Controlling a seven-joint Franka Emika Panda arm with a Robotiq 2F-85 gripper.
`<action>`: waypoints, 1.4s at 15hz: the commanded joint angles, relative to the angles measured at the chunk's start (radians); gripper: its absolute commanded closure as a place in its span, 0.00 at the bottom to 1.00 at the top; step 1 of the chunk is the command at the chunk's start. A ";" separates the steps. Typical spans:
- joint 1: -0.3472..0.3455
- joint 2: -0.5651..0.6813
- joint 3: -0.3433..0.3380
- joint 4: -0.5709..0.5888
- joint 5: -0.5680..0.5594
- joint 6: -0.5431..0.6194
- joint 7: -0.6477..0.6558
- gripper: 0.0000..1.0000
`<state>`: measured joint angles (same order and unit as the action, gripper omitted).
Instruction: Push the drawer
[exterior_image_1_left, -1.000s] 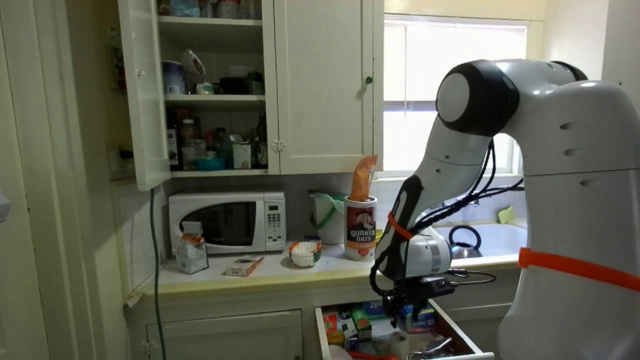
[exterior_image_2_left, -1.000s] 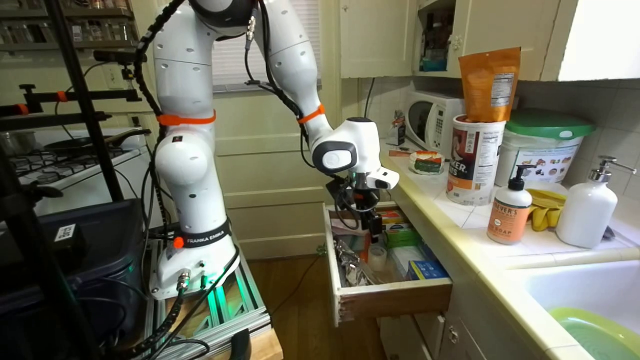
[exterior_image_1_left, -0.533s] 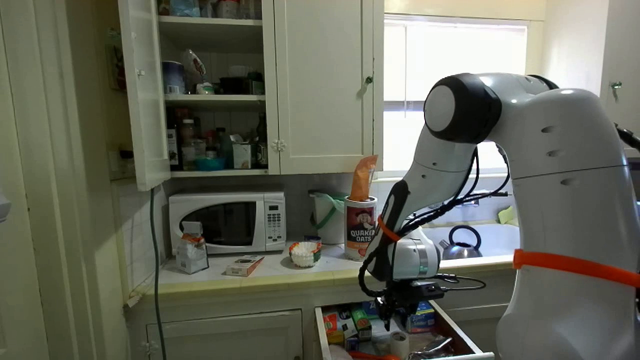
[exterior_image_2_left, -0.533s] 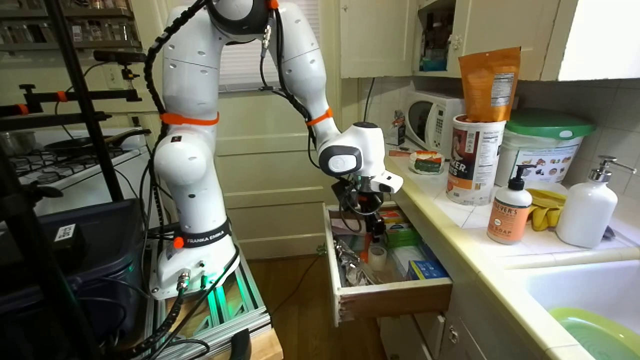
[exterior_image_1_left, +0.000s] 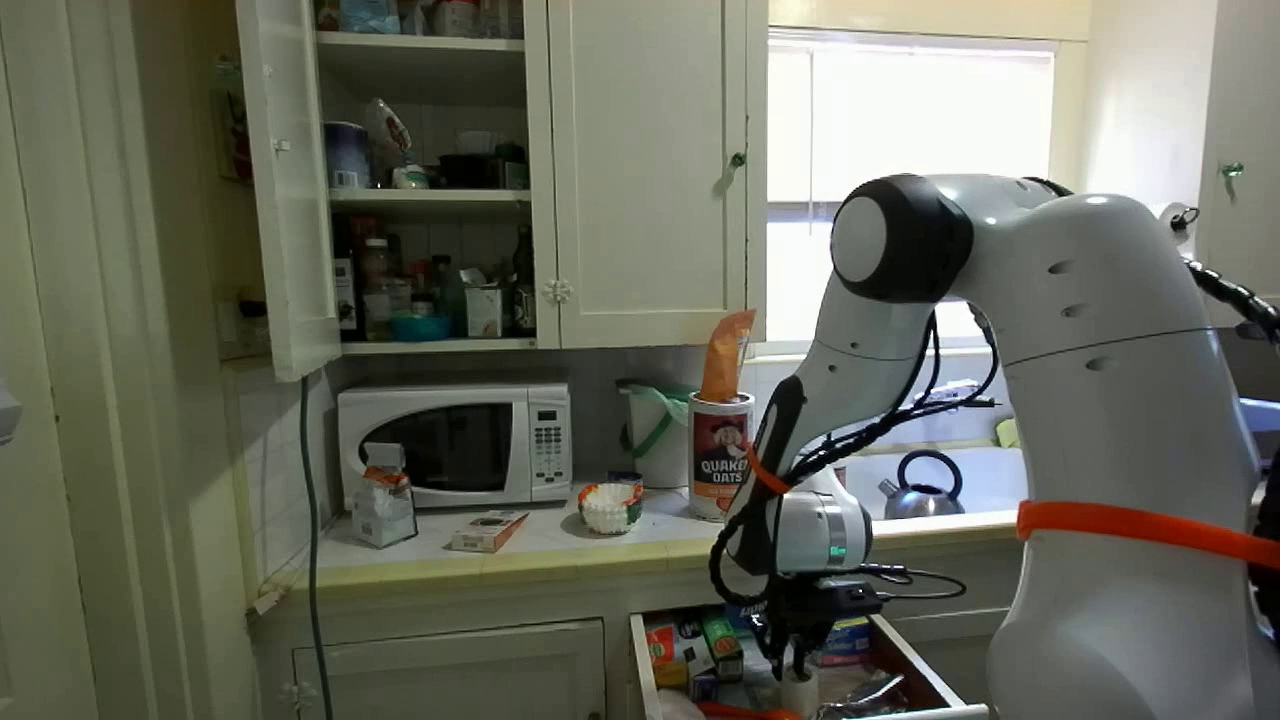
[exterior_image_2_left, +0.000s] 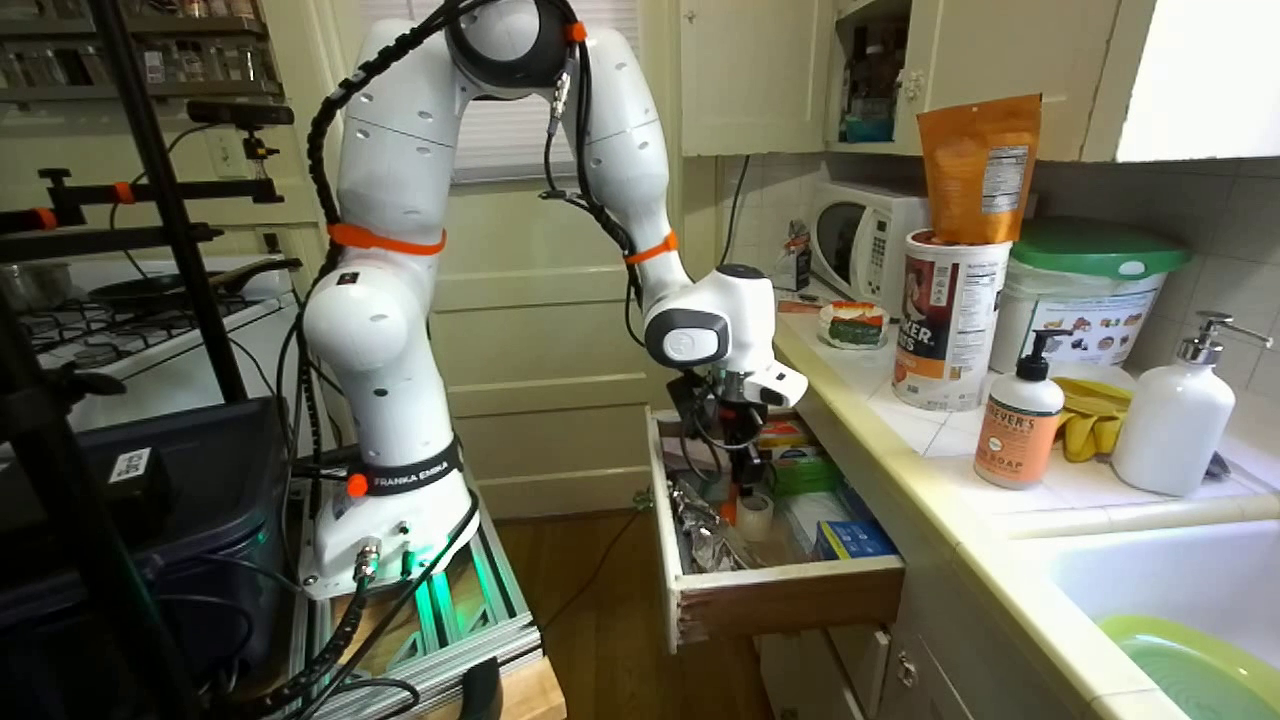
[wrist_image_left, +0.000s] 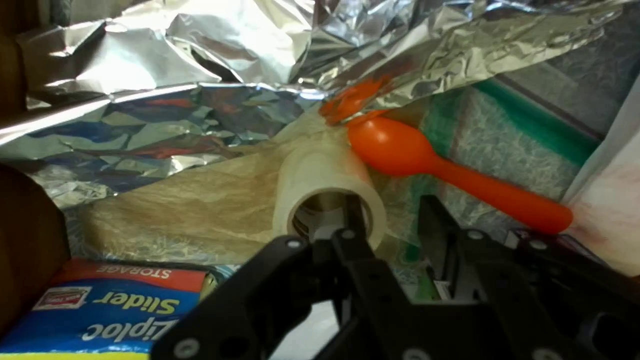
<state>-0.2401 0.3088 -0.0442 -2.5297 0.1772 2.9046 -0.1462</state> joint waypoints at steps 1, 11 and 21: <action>-0.010 0.050 0.000 0.018 -0.007 0.029 -0.001 0.69; 0.006 0.055 -0.050 0.027 -0.077 0.048 0.008 0.63; -0.016 0.085 -0.018 0.042 -0.061 0.041 -0.006 0.64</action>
<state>-0.2398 0.3676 -0.0740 -2.5005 0.1215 2.9248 -0.1454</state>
